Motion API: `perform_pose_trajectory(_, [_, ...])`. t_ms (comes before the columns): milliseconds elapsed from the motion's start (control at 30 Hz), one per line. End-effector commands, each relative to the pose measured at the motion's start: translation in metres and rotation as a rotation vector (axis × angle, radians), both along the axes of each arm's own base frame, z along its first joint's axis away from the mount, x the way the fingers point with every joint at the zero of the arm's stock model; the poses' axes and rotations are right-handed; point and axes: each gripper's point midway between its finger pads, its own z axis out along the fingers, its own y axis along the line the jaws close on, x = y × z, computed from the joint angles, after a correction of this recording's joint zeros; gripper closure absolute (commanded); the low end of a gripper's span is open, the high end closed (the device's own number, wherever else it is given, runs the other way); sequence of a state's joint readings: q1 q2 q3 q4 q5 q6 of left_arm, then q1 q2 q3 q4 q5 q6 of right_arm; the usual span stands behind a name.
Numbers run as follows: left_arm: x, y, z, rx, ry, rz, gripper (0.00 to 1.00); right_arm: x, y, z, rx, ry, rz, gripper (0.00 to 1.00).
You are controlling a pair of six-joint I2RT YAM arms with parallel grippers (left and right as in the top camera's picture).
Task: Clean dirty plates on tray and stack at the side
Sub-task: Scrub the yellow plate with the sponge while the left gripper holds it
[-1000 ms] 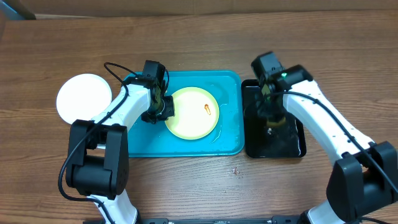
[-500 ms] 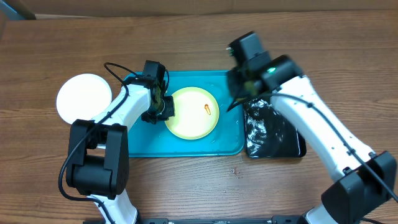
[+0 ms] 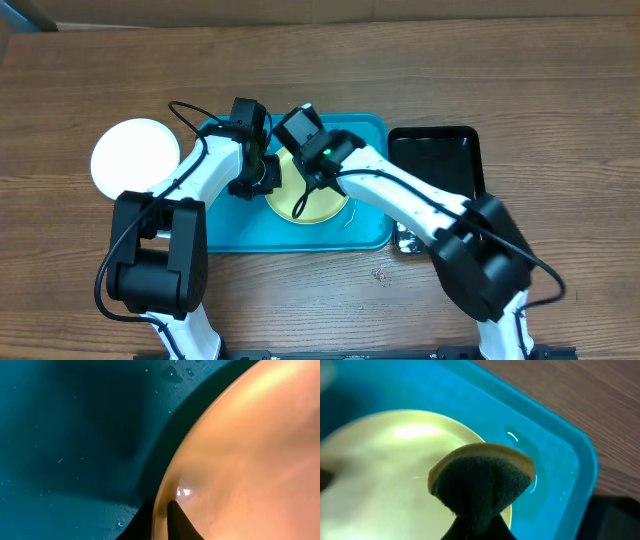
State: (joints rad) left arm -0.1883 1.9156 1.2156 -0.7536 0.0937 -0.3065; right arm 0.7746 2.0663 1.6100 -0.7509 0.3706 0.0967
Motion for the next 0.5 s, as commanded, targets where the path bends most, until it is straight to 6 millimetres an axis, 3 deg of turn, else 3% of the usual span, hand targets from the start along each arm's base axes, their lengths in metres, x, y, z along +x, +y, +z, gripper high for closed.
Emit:
perform_pose_trajectory(0, [-0.009,0.0,-0.011,0.004,0.036,-0.019,0.87,0.012,-0.01,-0.014,-0.113,-0.044,0.006,0.96])
perform_pose_trajectory(167, [-0.009,0.0,-0.011,0.004,0.036,-0.019,0.86,0.012,-0.014,-0.029,-0.137,-0.02,0.002,0.96])
perform_pose_trajectory(467, [-0.009,0.0,-0.011,0.004,0.036,-0.019,0.84,0.015,-0.021,-0.031,-0.142,-0.012,-0.012,0.93])
